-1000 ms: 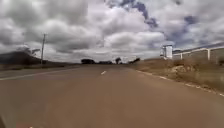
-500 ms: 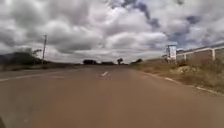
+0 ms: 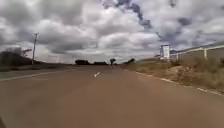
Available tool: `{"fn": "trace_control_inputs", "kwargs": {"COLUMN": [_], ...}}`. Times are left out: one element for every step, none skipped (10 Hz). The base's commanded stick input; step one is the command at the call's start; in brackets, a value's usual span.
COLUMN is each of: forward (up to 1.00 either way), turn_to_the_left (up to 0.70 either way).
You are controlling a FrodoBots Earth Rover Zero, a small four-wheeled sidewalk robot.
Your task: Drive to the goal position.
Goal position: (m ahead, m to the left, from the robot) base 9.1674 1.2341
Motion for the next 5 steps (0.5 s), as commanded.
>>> {"fn": "trace_control_inputs", "kwargs": {"forward": [0.85, 0.85, 0.85, 0.85, 0.85], "turn_to_the_left": [0.0, 0.0, 0.0, 0.0, 0.0]}}
